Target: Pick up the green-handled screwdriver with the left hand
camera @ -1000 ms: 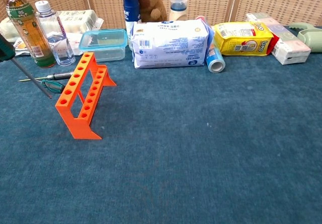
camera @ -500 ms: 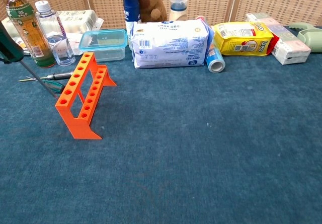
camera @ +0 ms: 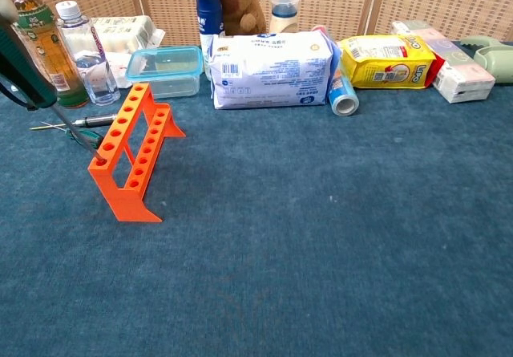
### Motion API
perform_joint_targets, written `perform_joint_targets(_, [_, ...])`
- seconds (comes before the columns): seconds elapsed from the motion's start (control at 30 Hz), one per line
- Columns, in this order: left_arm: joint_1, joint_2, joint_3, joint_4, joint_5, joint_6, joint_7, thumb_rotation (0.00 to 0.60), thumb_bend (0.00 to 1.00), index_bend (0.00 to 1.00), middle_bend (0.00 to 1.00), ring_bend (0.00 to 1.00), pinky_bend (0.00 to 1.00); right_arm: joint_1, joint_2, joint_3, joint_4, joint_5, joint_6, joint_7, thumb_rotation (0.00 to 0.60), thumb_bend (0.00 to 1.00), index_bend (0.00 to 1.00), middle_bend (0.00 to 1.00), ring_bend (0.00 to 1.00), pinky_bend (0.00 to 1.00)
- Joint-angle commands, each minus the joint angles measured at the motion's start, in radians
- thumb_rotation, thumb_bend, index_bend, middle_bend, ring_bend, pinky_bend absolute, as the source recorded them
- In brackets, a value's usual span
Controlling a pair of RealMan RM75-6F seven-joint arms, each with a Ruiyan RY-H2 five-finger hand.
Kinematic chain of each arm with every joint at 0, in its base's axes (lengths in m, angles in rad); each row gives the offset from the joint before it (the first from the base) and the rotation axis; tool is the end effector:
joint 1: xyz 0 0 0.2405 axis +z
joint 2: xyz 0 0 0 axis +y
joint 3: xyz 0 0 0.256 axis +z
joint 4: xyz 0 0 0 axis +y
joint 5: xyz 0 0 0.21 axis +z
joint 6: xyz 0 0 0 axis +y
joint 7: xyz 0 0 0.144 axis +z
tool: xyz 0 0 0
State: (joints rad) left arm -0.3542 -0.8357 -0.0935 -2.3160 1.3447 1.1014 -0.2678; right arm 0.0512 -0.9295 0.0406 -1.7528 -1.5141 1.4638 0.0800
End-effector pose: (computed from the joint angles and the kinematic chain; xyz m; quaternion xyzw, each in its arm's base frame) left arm -0.1441 0.2082 0.1462 -0.5625 -0.6163 -0.4732 0.2823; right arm -0.3006 -0.1675 0.2000 0.5913 -0.4117 0.3833 0.5779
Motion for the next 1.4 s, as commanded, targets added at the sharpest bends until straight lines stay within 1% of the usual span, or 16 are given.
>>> perform_joint_targets(0.03, [-0.003, -0.008, -0.001, -0.003, -0.009, 0.002, 0.012, 0.6, 0.38, 0.52, 0.77, 0.82, 0.94, 0.0, 0.001, 0.0, 0.0, 0.0, 0.0, 0.001, 0.6, 0.02, 0.17, 0.08, 0.06, 0.0])
perform_joint_targets(0.5, [-0.008, -0.023, -0.002, 0.001, -0.032, 0.005, 0.028, 0.6, 0.38, 0.52, 0.77, 0.82, 0.94, -0.001, 0.004, 0.0, -0.001, -0.001, 0.001, 0.008, 0.6, 0.01, 0.17, 0.08, 0.06, 0.0])
perform_joint_targets(1.03, [-0.032, -0.098, -0.026, 0.106, -0.058, -0.019, -0.05, 0.6, 0.38, 0.52, 0.77, 0.82, 0.94, -0.001, 0.004, 0.0, -0.002, 0.002, 0.0, 0.006, 0.6, 0.02, 0.17, 0.08, 0.06, 0.0])
perform_joint_targets(1.4, [-0.05, -0.132, -0.028, 0.146, -0.087, -0.047, -0.054, 0.6, 0.38, 0.52, 0.77, 0.82, 0.93, -0.002, 0.008, 0.001, -0.001, 0.001, 0.002, 0.014, 0.6, 0.01, 0.17, 0.08, 0.06, 0.0])
